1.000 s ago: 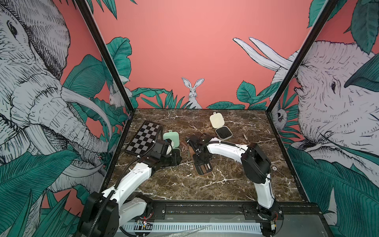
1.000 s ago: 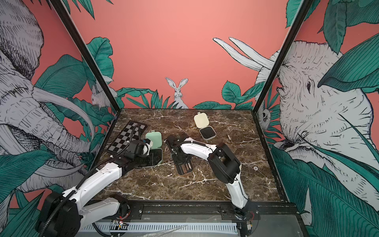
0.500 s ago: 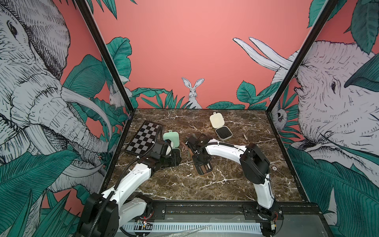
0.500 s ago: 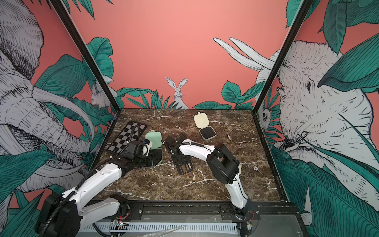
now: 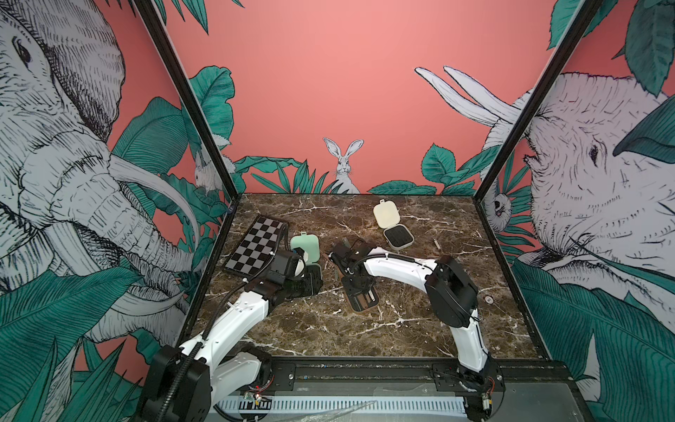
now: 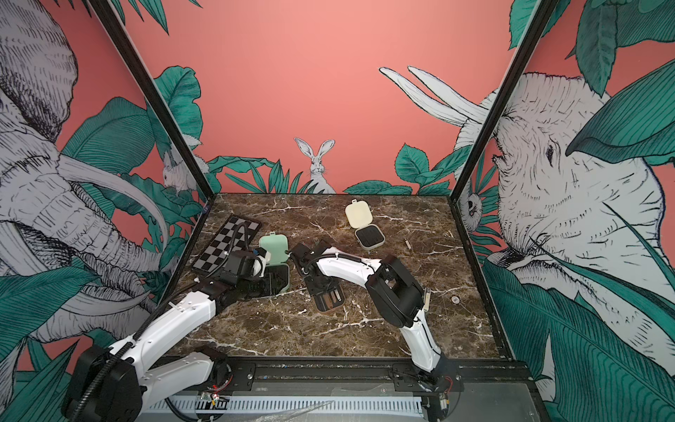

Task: Organize nail clipper sets
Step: Adjust the nail clipper in the storage box.

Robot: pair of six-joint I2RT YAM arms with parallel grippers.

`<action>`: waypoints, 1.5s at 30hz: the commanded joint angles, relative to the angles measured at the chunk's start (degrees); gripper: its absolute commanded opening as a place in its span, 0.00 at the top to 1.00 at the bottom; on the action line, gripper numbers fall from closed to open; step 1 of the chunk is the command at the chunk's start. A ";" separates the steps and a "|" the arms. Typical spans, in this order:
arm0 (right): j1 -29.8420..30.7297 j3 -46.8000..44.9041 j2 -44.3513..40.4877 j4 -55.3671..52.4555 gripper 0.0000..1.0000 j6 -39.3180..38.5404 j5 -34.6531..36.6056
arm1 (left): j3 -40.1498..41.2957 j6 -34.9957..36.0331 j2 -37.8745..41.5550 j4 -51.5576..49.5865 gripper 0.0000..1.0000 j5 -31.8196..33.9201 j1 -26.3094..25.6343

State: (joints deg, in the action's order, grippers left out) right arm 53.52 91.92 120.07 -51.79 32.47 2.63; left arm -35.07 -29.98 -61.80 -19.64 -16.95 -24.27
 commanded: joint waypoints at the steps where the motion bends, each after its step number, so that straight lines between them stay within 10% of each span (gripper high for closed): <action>1: -0.13 -3.55 7.13 -1.30 0.87 0.94 5.45 | 0.48 0.09 1.24 -0.77 0.49 -0.01 0.37; 29: 5.28 -2.92 18.31 -3.65 0.87 4.09 11.41 | 1.11 -0.43 2.17 -0.84 0.49 -0.10 0.37; 45: 0.64 -3.46 2.48 -0.06 0.80 0.75 7.41 | 0.44 -1.03 1.65 -1.22 0.49 -0.54 0.37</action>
State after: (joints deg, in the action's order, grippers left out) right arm 56.18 90.28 120.09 -49.52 34.35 14.26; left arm -34.65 -30.22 -60.82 -20.14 -17.12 -24.16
